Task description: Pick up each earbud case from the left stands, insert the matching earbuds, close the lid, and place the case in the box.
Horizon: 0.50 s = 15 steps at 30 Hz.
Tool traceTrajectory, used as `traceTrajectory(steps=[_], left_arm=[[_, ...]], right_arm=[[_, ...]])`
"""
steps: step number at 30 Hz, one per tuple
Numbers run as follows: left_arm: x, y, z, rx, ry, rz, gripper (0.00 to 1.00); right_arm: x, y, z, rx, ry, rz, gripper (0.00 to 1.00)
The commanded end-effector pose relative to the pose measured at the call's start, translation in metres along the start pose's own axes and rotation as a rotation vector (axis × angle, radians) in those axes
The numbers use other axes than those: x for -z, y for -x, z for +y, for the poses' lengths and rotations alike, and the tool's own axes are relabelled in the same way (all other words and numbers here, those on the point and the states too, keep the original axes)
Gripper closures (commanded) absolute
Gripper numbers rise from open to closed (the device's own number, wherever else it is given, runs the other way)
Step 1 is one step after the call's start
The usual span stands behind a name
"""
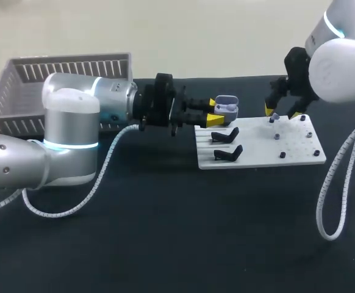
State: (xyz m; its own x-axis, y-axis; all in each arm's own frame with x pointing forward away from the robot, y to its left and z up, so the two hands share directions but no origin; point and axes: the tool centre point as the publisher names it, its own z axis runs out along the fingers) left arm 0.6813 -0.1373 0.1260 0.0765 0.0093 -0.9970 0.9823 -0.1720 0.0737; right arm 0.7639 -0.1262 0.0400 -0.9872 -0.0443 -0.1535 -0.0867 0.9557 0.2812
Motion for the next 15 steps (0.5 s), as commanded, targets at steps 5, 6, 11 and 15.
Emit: traceTrajectory(steps=[5,6,11,15], left_arm=[[-0.0001,-0.0007,-0.0013,-0.003,0.005,-0.002,1.0],[-0.0001,-0.0007,-0.0013,-0.003,0.005,-0.002,1.0],[-0.0001,-0.0007,-0.0013,-0.003,0.005,-0.002,1.0],[-0.0001,-0.0007,-0.0013,-0.003,0.005,-0.002,1.0]], right_arm=[[-0.0074,0.0048,-0.0002,-0.001,0.015,0.018,0.5],[-0.008,0.0047,-0.0002,-0.002,0.015,0.02,0.51],[-0.0103,0.0042,0.0,-0.005,0.014,0.027,0.53],[-0.0123,0.0041,-0.0022,-0.013,0.013,0.031,0.55]])
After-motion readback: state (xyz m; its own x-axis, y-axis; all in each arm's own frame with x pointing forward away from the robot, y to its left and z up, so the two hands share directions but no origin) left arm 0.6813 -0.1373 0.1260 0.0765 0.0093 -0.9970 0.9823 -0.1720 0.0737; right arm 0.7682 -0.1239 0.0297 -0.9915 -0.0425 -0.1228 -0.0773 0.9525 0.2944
